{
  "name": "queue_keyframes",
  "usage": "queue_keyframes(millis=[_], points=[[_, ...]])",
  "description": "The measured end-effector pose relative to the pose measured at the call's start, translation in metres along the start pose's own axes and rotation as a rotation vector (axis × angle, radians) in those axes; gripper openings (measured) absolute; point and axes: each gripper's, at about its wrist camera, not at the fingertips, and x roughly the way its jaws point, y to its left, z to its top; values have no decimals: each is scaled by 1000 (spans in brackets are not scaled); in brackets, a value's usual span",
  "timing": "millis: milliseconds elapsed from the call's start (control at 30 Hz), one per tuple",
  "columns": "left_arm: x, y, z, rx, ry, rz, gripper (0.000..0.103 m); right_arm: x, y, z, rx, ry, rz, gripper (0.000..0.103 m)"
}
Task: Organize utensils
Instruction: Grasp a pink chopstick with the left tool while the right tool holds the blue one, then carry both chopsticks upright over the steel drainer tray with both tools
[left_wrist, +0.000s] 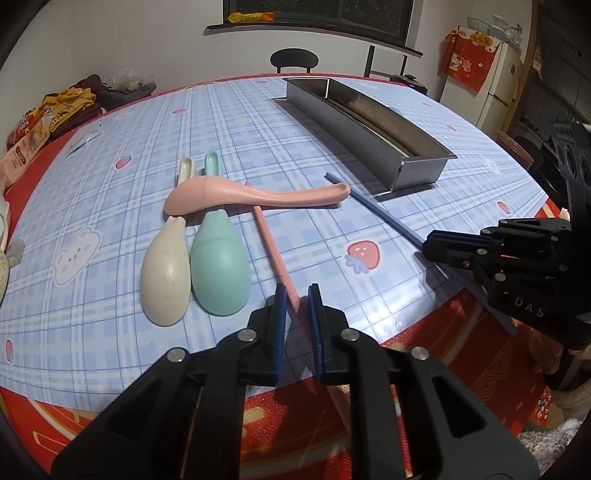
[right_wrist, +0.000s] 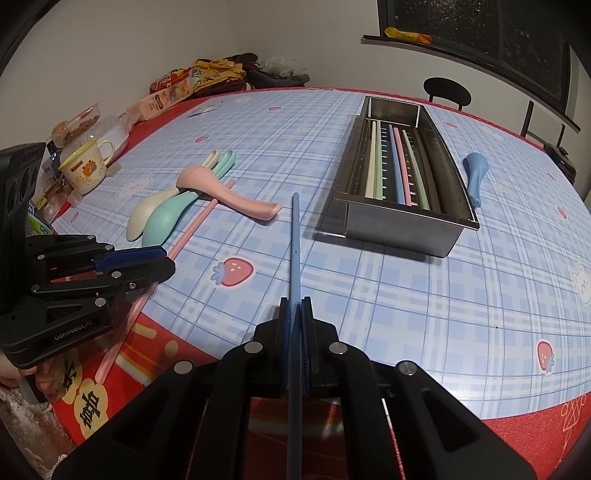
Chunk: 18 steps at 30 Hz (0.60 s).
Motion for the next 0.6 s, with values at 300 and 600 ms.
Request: queue_keyframes(millis=[300,600], points=[[-1,0,-1,3,-3,7,14,0,-1,0,2,-2,1,6],[-4,0,-1,21,22,-81,10,-4,-4,-1,17,-19,-11,6]])
